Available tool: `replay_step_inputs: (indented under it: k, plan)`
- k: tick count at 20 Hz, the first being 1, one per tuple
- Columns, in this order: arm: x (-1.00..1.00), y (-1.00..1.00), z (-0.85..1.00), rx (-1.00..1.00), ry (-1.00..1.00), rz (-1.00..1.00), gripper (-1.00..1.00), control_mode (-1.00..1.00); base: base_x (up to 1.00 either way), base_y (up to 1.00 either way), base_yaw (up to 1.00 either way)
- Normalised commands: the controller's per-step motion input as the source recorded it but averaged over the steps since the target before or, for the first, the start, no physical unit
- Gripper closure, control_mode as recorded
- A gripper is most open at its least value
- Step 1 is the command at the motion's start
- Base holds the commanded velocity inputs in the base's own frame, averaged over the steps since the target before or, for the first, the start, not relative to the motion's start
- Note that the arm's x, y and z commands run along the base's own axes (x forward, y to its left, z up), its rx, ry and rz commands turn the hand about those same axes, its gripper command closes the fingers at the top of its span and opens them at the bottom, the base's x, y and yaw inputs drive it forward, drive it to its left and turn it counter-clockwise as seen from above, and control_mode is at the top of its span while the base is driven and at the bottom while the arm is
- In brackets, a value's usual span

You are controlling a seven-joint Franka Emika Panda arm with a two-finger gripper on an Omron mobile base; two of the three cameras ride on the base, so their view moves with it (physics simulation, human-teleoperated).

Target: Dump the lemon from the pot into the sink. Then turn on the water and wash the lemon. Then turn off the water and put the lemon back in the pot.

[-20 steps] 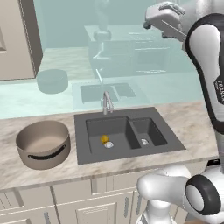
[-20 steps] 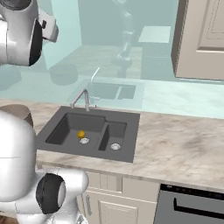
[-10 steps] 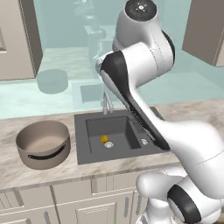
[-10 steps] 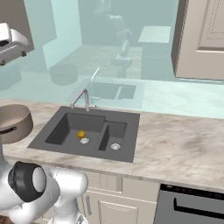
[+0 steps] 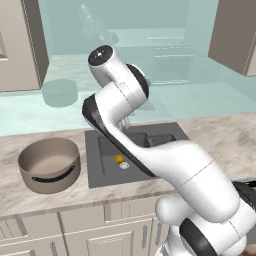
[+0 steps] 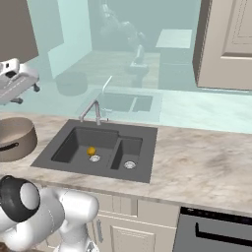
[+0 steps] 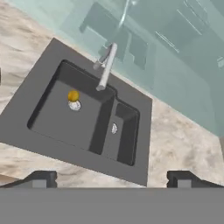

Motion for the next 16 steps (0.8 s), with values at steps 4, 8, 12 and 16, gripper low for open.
replay_step_inputs:
  k: [4,8,12,16]
  plan:
    - [0.43,-0.14,-0.83,0.11,0.49,-0.15,-1.00,-1.00,0.00,0.00,0.00]
    - [0.10,-0.02,-0.80,0.05,0.34,-0.09,-1.00,-1.00,0.00,0.00,0.00]
    - [0.00,0.00,-0.80,0.00,0.18,-0.08,-1.00,-1.00,0.00,0.00,0.00]
    - [0.17,0.00,-0.77,0.00,0.07,-0.09,-1.00,-1.00,0.00,0.00,0.00]
